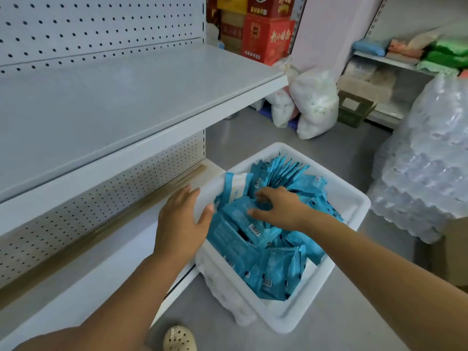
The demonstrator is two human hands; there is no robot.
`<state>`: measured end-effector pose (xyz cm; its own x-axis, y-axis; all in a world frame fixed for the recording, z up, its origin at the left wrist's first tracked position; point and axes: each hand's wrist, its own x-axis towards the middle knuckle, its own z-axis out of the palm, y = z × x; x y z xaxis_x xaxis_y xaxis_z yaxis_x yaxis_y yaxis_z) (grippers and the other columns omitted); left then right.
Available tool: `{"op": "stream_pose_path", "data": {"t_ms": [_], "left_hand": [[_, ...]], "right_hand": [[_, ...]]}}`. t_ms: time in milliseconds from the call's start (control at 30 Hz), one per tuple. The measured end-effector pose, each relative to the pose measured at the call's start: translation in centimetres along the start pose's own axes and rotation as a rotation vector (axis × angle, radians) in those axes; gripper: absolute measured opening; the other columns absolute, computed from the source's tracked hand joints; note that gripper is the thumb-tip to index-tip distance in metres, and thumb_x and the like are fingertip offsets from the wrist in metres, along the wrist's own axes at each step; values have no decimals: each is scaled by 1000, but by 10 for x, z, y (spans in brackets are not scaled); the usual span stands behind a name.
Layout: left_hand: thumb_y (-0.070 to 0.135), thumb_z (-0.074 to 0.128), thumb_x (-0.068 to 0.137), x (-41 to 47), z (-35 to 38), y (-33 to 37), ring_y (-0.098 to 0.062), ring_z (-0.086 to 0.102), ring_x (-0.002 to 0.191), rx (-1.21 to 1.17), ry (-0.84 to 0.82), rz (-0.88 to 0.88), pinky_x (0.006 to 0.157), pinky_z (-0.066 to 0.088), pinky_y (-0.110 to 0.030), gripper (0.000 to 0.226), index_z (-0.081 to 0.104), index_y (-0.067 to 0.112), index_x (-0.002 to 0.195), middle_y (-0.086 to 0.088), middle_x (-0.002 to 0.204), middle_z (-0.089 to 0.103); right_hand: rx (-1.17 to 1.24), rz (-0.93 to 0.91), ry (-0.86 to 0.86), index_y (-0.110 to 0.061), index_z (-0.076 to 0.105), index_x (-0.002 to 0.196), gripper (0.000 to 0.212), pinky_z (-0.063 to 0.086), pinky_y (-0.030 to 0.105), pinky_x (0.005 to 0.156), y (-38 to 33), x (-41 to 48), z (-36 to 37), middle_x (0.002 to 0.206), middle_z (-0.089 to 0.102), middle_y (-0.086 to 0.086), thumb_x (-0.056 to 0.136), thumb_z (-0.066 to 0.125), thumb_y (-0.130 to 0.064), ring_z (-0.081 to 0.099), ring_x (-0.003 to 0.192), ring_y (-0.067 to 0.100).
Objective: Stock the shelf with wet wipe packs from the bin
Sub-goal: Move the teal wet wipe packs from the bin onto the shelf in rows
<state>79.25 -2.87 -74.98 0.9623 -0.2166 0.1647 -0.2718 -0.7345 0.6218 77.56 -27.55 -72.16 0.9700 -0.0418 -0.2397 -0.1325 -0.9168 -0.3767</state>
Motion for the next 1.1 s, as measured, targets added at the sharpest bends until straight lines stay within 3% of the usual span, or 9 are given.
{"op": "stream_pose_path", "data": {"t_ms": [100,267,433,567,700,867,967,1033,1100], "left_hand": [[44,53,98,-2,11,-8,-20,29,148,-43,-8,-57,118,31,-44,57,46,16,147,-4,159,36],[41,49,100,-5,21,-13,-18,27,148,-49,3,-80,118,32,-39,56,44,11,147,-3,158,37],[42,47,101,0,11,-20,-17,34,144,26,-41,-44,112,36,-36,52,48,14,145,0,155,42],[46,41,103,10,-2,-24,-15,36,143,27,-146,-53,113,36,-36,50,49,20,145,6,156,41],[49,35,103,19,-11,-22,-17,37,143,40,-246,-74,116,34,-38,52,49,20,144,7,157,39],[49,30,105,21,-20,-18,-20,35,145,42,-334,-92,119,29,-39,55,47,18,147,4,160,33],[46,31,105,17,-24,-18,-19,31,147,5,-363,-72,120,26,-39,54,45,17,149,3,162,29],[43,30,107,14,-26,-19,-15,26,149,-56,-366,-76,122,21,-35,53,42,17,150,5,163,26],[41,28,107,11,-28,-19,-12,24,150,-101,-351,-73,121,18,-31,51,40,17,151,5,162,27]], "right_hand": [[-93,7,-30,-24,49,139,68,35,46,110,-9,7,3,128,59,-4,85,69,-59,48,124,22],[82,-5,-23,-17,52,138,79,48,31,94,-14,19,8,122,62,1,72,89,-40,57,109,20],[121,30,-68,-11,65,111,57,58,40,84,-20,21,1,100,69,5,67,93,-36,66,89,24],[359,26,86,-4,69,91,37,58,40,70,-19,11,-17,85,72,15,74,89,-30,67,72,22],[619,28,89,-14,73,92,22,63,39,74,-28,-13,-31,90,77,8,78,86,-26,75,80,22],[569,-33,-11,-12,72,97,21,62,47,78,-47,-27,-19,95,75,11,82,82,-24,74,86,30],[754,12,47,-12,72,101,18,63,39,75,-54,-30,-23,93,77,7,85,78,-15,75,84,25],[836,44,-51,-13,72,105,20,63,40,77,-56,-32,-26,96,78,8,85,76,-12,75,88,27],[686,46,-168,-14,73,101,18,63,41,79,-58,-32,-18,97,77,9,84,77,-15,75,87,28]]}}
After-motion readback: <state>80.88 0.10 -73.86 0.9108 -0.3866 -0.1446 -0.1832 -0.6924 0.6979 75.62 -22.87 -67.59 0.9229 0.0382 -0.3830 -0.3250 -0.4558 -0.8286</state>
